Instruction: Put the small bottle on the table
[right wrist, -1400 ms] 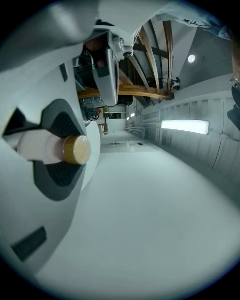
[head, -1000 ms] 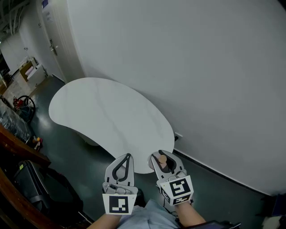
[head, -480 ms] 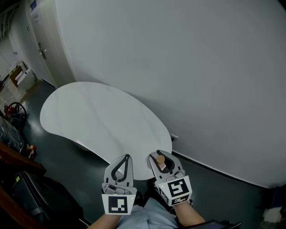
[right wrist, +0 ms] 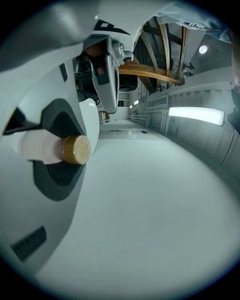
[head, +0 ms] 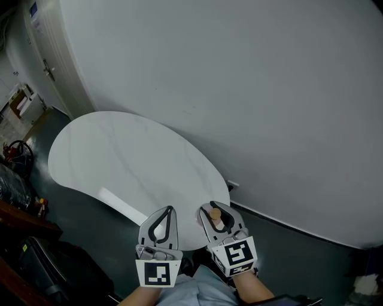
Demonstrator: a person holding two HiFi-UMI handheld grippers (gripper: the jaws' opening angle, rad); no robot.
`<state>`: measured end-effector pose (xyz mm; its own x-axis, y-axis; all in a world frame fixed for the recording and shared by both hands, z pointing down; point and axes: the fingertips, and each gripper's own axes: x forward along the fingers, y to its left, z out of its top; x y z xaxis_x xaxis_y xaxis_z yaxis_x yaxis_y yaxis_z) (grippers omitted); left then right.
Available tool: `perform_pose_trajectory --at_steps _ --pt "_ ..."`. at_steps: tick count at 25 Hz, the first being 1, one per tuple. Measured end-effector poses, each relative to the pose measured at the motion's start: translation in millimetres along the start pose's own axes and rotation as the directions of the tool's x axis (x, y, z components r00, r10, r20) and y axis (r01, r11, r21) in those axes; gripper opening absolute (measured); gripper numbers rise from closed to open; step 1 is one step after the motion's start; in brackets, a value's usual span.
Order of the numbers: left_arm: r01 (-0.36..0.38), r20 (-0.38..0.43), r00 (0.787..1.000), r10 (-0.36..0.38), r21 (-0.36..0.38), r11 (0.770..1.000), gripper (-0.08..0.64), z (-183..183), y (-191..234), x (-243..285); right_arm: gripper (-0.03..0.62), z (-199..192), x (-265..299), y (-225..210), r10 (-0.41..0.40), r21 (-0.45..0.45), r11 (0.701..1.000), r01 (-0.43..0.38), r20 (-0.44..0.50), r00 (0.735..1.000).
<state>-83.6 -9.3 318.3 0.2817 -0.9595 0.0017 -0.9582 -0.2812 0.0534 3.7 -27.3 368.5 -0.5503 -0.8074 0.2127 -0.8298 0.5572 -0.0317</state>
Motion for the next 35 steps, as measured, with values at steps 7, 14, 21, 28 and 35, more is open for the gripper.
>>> perform_pose_trajectory --at_steps 7,14,21,28,35 --pt "0.101 -0.031 0.995 -0.096 0.366 0.925 0.003 7.8 -3.0 37.1 0.112 3.0 30.5 -22.7 0.03 0.02 0.999 -0.03 -0.004 1.0" --pt "-0.044 -0.003 0.999 0.045 0.164 0.986 0.003 17.5 7.3 74.3 0.112 23.5 66.7 -49.4 0.103 0.011 0.995 -0.103 0.022 0.994" --pt "0.031 -0.069 0.998 0.005 0.514 0.857 0.003 26.5 4.6 95.3 0.112 35.7 95.7 -63.3 0.168 -0.009 0.986 -0.168 0.029 0.985" --pt "0.018 -0.116 0.993 0.037 0.445 0.895 0.003 13.8 13.6 102.5 0.112 27.7 111.2 -66.8 0.183 -0.01 0.983 -0.183 -0.012 0.983" --pt "0.042 -0.182 0.983 0.035 0.403 0.914 0.003 -6.0 23.1 105.1 0.112 4.0 121.7 -67.7 0.165 0.017 0.986 -0.165 -0.078 0.983"
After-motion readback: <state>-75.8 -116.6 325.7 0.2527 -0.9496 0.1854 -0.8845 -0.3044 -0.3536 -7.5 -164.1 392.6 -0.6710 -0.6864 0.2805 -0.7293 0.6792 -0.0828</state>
